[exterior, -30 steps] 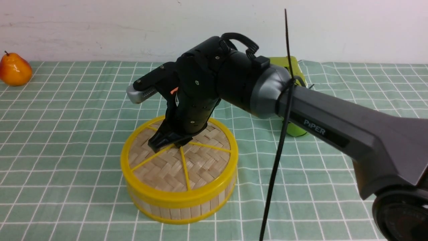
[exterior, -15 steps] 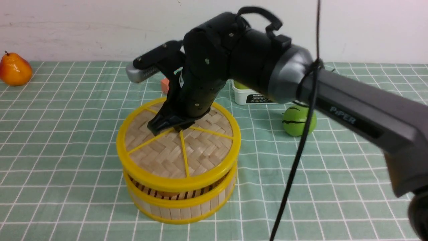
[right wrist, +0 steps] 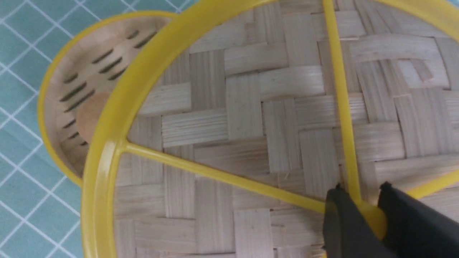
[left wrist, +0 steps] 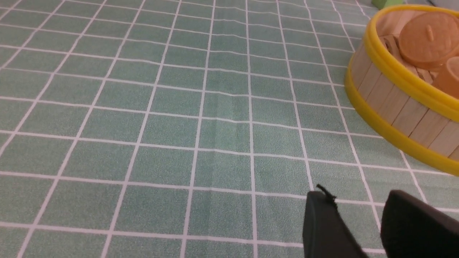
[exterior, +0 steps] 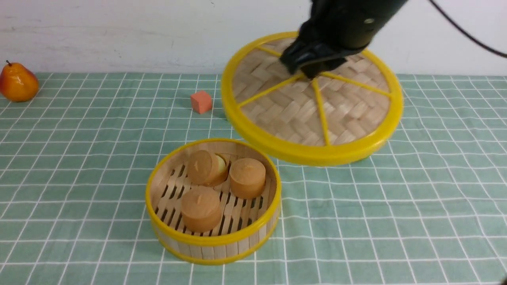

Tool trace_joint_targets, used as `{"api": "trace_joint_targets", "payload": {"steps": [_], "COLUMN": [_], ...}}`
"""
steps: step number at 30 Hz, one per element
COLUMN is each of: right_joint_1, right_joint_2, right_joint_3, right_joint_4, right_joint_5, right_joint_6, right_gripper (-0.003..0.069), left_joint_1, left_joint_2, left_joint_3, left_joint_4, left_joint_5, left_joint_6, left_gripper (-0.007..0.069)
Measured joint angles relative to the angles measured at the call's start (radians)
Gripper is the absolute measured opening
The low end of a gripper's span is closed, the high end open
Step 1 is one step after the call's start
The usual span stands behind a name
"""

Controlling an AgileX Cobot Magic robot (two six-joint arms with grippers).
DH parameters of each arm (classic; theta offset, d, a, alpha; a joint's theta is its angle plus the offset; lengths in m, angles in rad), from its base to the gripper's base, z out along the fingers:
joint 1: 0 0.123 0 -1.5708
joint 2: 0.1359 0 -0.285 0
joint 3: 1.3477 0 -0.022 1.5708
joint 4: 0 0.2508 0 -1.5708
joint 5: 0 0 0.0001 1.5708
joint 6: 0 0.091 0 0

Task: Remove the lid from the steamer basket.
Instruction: Use the right arm to place the steamer lid on the table

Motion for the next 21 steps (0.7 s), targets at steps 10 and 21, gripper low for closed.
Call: {"api": "trace_joint_targets", "payload": {"steps": [10, 21], "right_joint_1": [-0.216, -0.242], "right_joint_2": [-0.285, -0.090], "right_joint_3": [0.696, 0.906], "right_joint_4": [0.037, 0.105], "right_joint_5": [-0.270, -0.737], "right_joint_6": [0.015, 0.016], "right_gripper": [0.0091, 0.0091], "left_joint_1": [0.000, 0.000], "left_joint_2": [0.000, 0.000], "left_joint_3": [0.000, 0.000], "left_joint_4": [-0.005, -0.006], "left_joint_5": [0.000, 0.000], "left_joint_6": [0.000, 0.000], "left_gripper": [0.0239, 0.0239]}}
